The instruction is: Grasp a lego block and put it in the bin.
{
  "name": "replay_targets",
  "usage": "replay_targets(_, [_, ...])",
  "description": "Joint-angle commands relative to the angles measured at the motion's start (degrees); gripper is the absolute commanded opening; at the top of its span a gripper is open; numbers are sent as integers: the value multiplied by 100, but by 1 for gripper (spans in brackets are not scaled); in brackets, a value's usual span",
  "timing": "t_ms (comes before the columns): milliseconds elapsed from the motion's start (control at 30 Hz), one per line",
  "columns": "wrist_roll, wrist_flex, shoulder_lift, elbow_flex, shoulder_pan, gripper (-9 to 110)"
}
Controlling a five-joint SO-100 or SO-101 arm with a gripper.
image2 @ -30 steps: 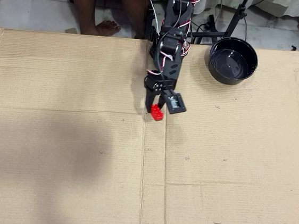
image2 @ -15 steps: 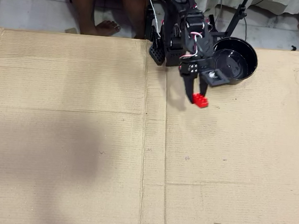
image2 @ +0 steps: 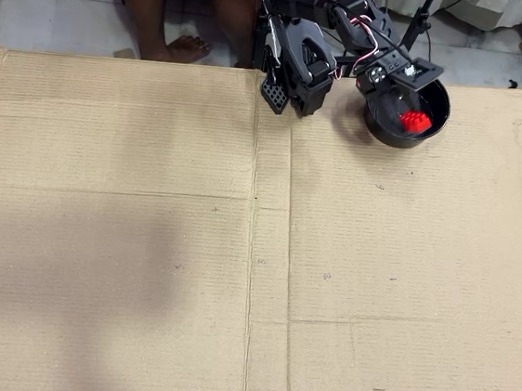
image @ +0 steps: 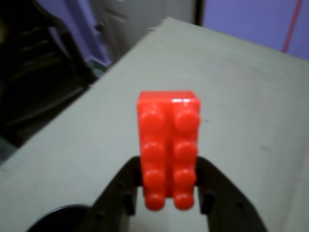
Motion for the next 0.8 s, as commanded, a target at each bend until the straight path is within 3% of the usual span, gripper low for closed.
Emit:
replay_targets(0, [308, -9, 439, 185, -536, 0])
replay_targets(567, [800, -141, 2628, 2004, -3050, 1])
replay_targets(767, [800, -1477, 2786, 2892, -3806, 0])
